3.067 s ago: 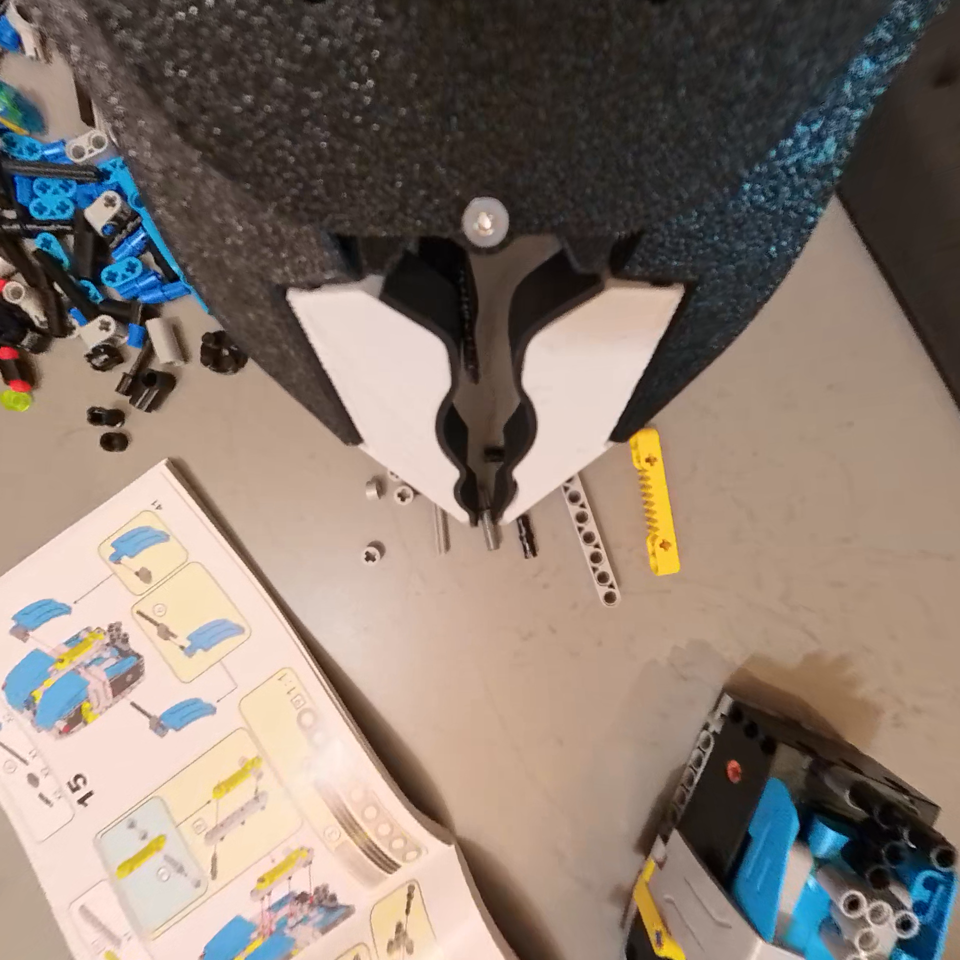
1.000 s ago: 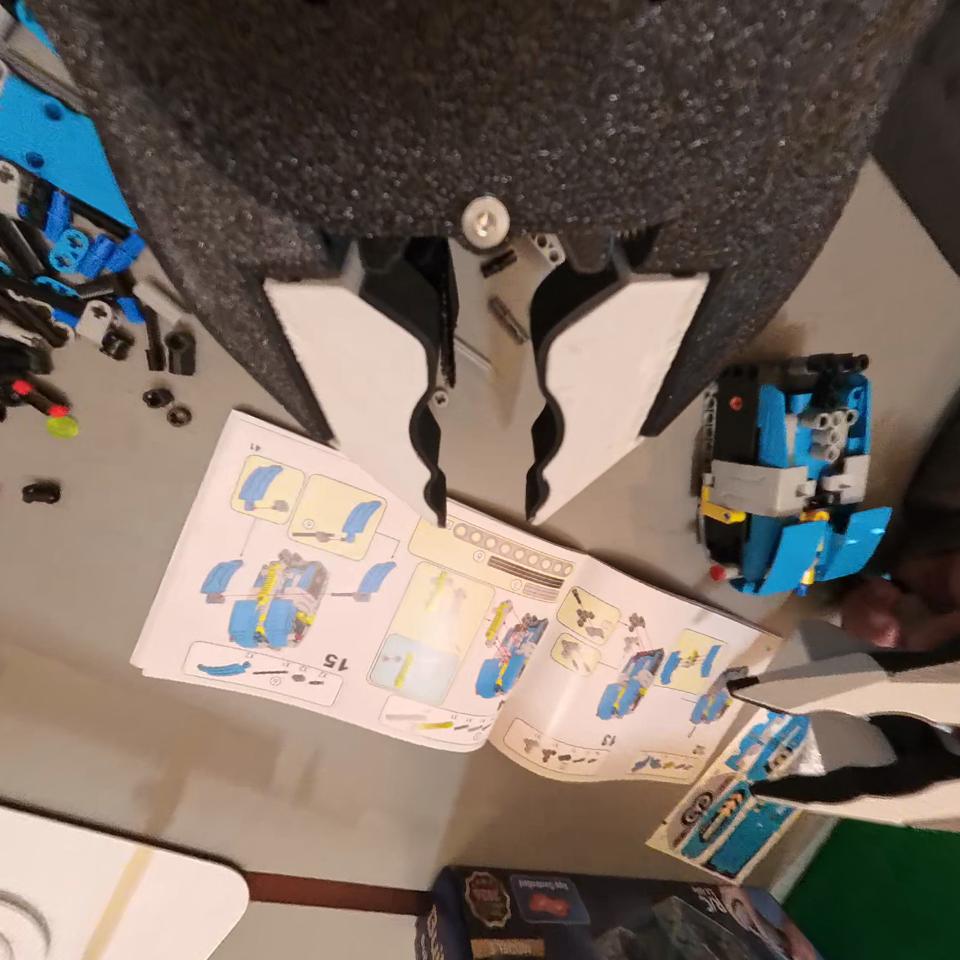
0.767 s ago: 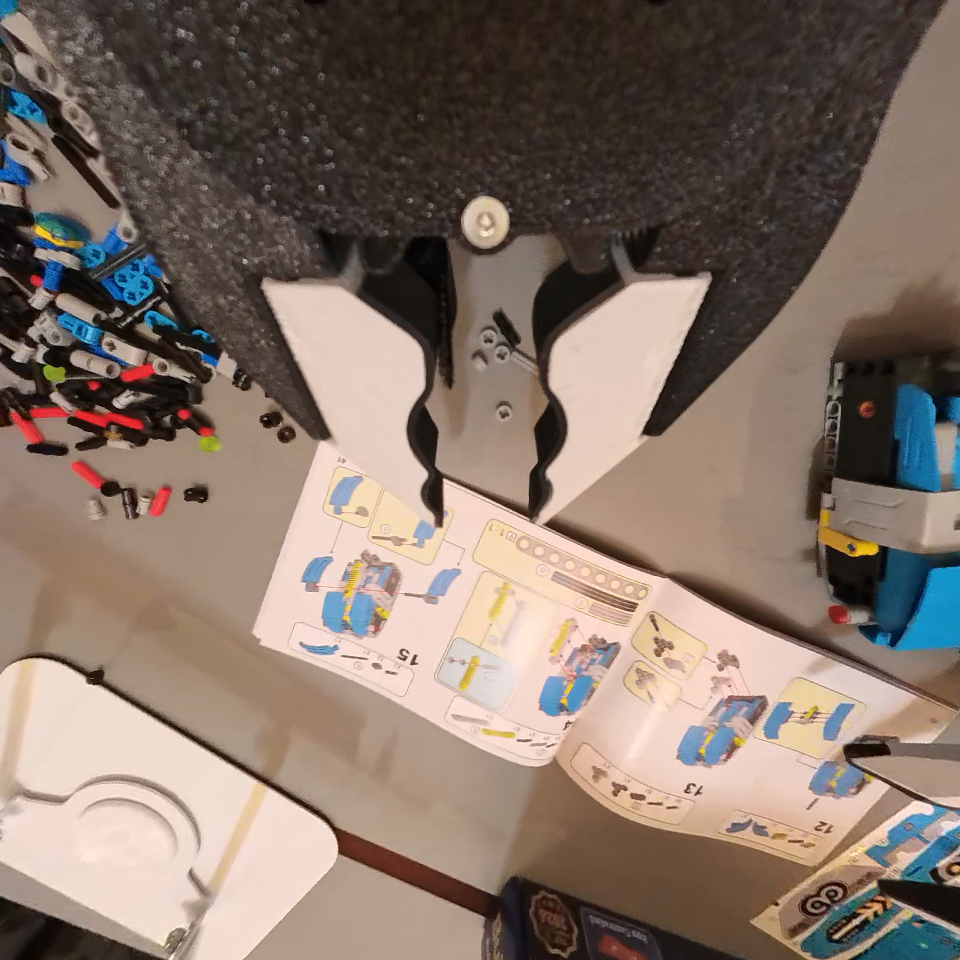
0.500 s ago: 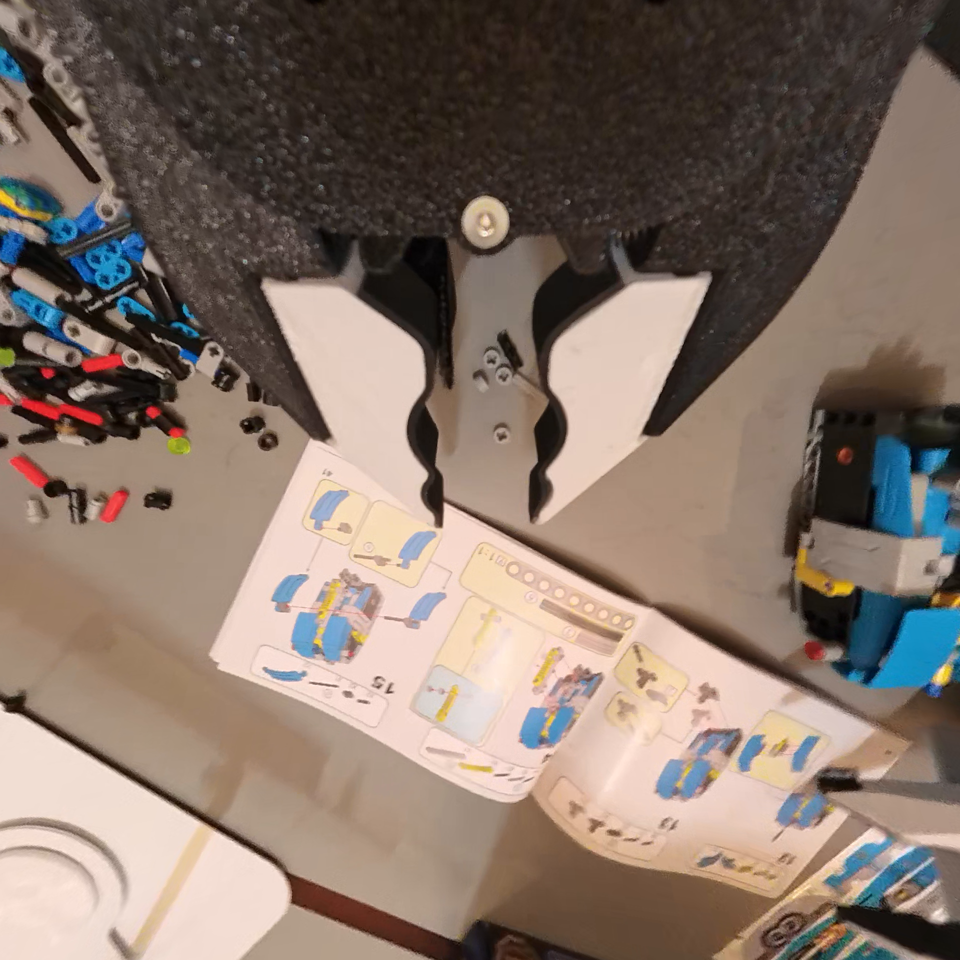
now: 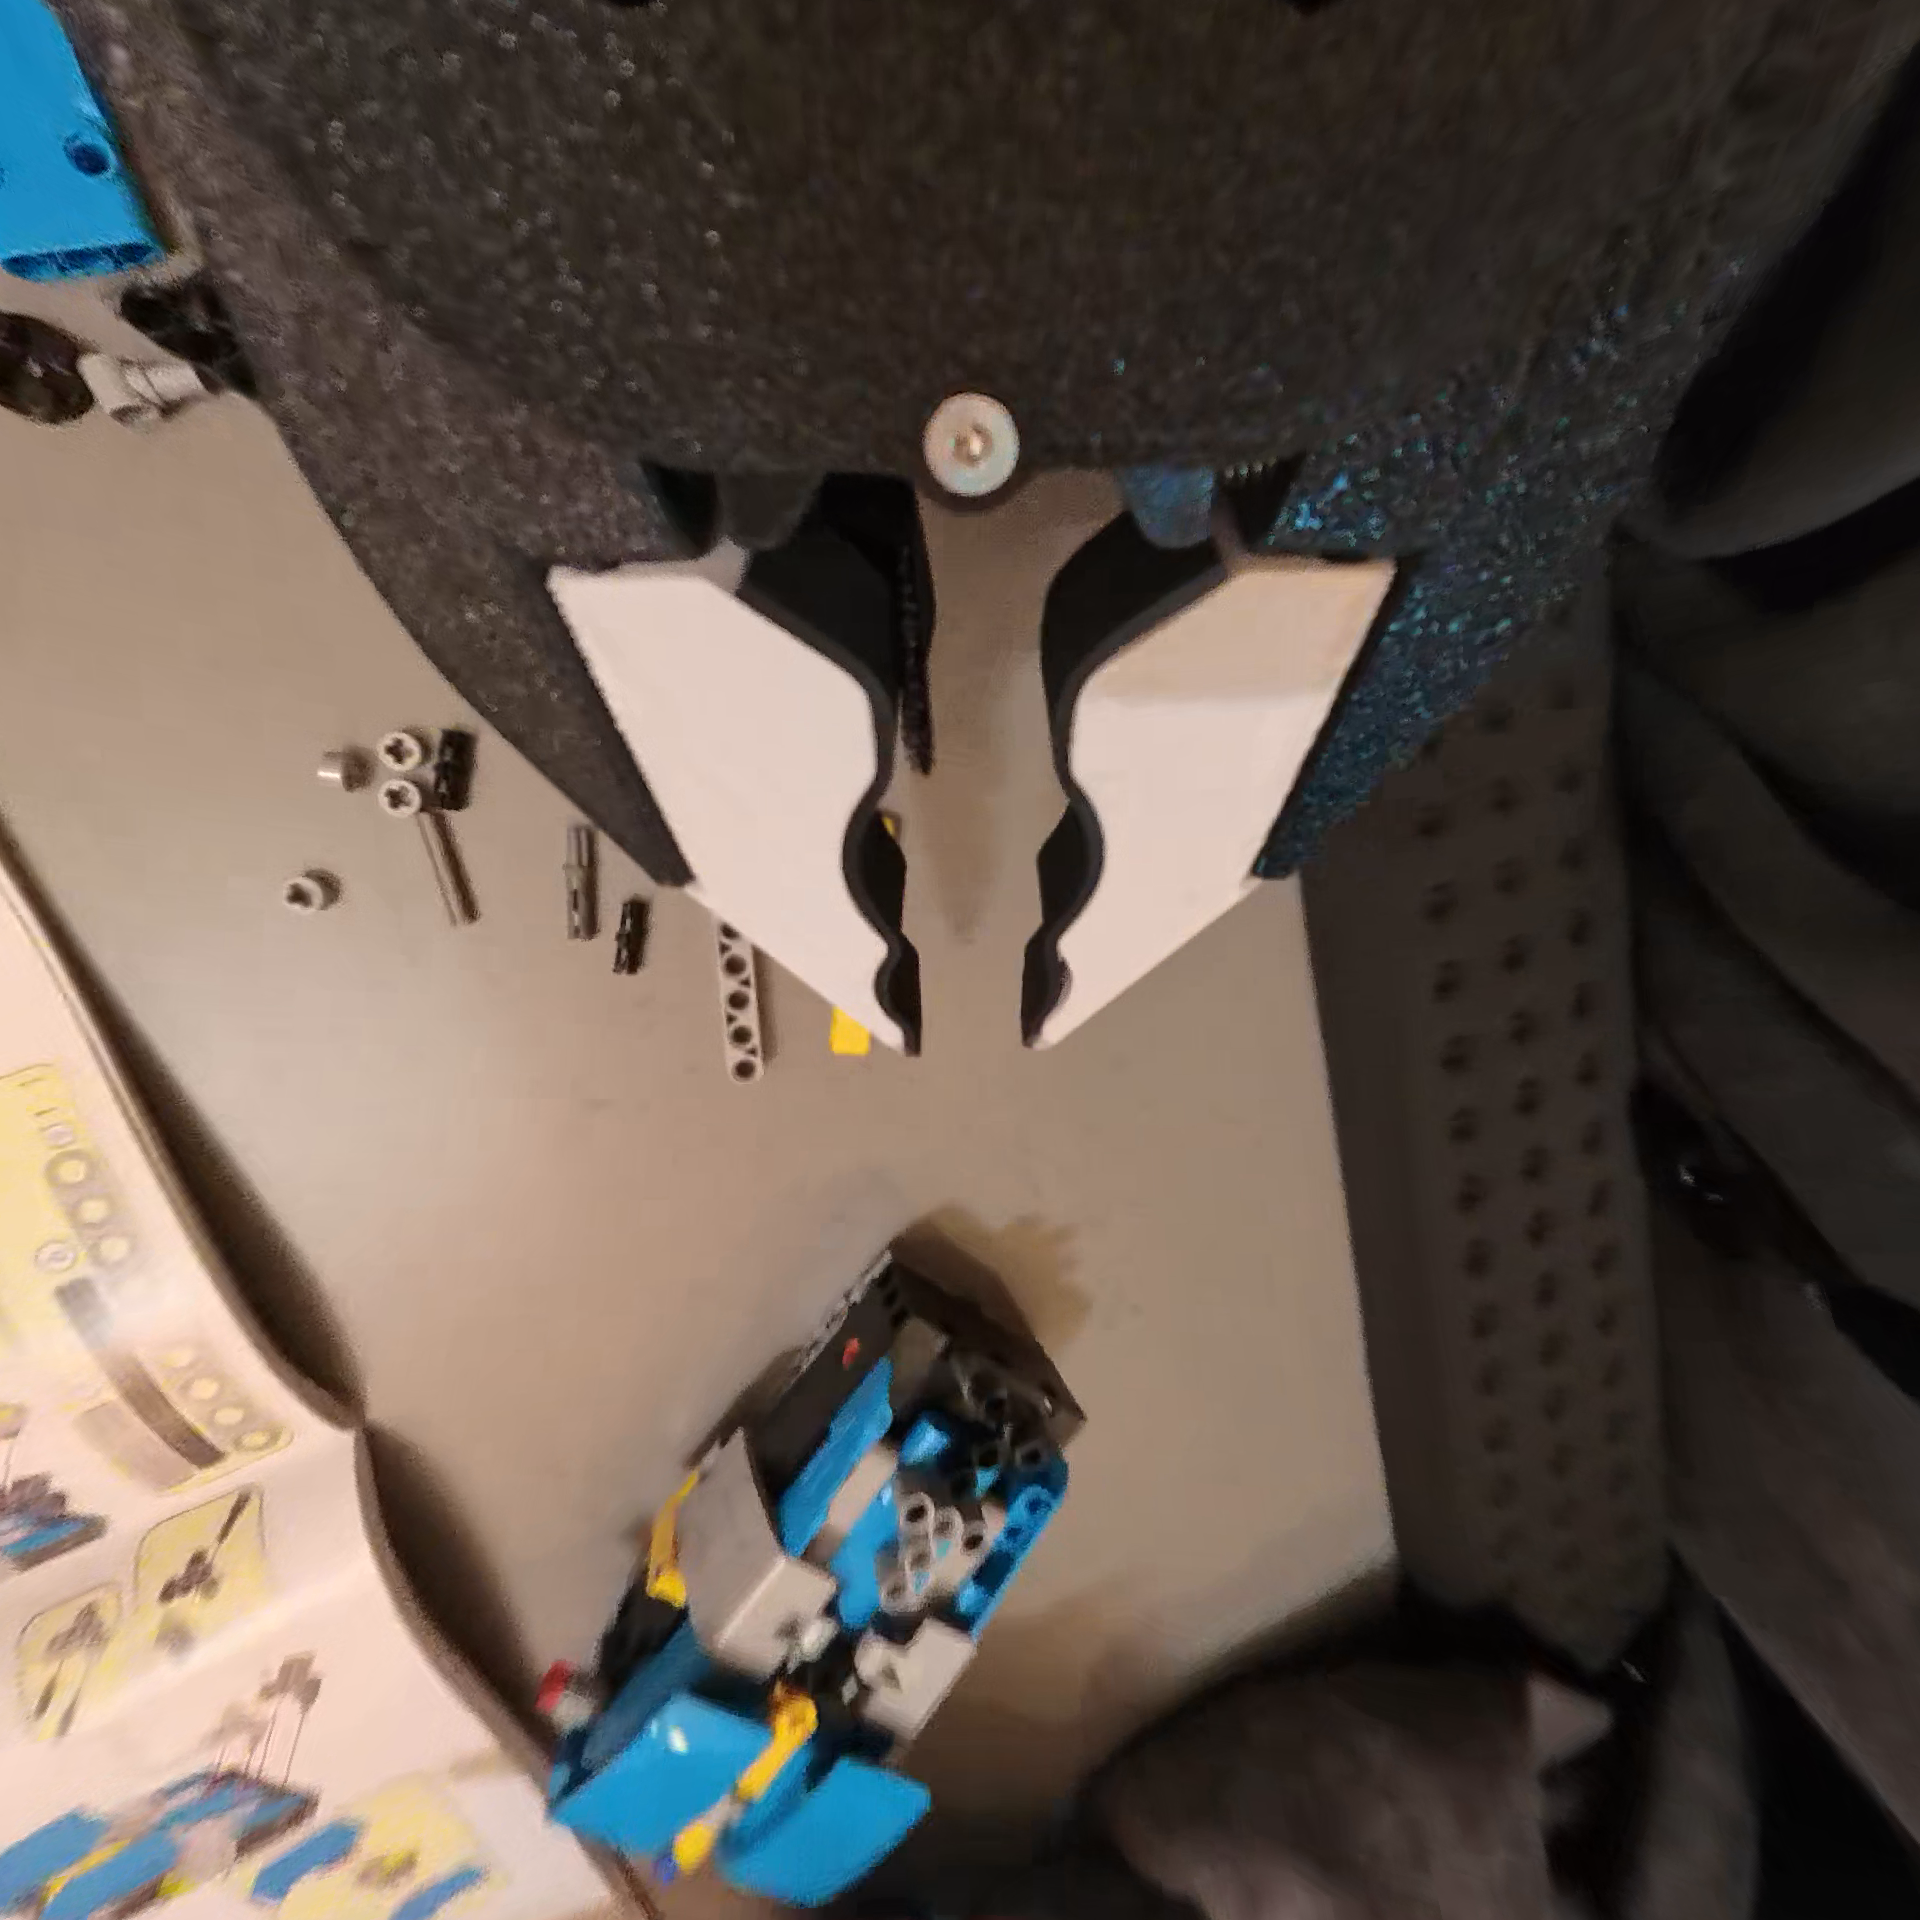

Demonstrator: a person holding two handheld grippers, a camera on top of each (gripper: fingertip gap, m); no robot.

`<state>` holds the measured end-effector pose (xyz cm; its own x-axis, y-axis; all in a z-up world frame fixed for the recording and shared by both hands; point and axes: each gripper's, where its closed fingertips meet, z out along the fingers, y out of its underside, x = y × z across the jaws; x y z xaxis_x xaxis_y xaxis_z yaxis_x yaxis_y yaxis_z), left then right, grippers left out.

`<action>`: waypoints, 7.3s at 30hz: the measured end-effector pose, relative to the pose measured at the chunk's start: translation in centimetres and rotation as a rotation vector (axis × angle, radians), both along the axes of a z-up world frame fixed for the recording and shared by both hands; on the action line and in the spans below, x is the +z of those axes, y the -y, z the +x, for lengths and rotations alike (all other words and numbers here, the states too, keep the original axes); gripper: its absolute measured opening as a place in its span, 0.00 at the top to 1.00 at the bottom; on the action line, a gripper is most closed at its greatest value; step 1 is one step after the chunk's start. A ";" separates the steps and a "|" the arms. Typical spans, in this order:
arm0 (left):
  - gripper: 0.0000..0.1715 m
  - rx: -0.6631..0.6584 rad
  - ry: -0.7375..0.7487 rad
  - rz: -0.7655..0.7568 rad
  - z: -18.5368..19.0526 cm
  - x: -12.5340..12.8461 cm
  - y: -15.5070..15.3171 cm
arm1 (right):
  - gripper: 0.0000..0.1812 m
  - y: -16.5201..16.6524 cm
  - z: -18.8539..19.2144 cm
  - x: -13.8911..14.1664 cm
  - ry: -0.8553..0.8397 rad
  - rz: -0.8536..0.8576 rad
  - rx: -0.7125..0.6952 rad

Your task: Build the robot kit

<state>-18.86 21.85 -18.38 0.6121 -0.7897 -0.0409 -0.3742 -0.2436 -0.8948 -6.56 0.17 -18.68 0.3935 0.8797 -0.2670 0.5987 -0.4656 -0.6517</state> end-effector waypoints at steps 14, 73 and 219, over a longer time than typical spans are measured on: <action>0.63 -0.049 0.026 -0.027 0.4 0.1 0.5 | 0.94 -0.9 2.2 -4.3 0.239 -0.019 -0.064; 0.96 -0.728 0.241 0.100 6.4 5.4 16.5 | 0.96 -6.2 -5.3 6.1 0.754 1.608 -0.037; 1.00 -0.480 0.509 -0.011 6.0 9.3 16.6 | 0.98 -3.7 -7.2 9.8 -0.844 -0.388 -0.067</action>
<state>-12.91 5.22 -9.12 0.1368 -0.9763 0.1676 0.0221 -0.1661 -0.9859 -13.77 3.90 -8.92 -0.0180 0.6511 -0.7588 -0.0383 -0.7588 -0.6502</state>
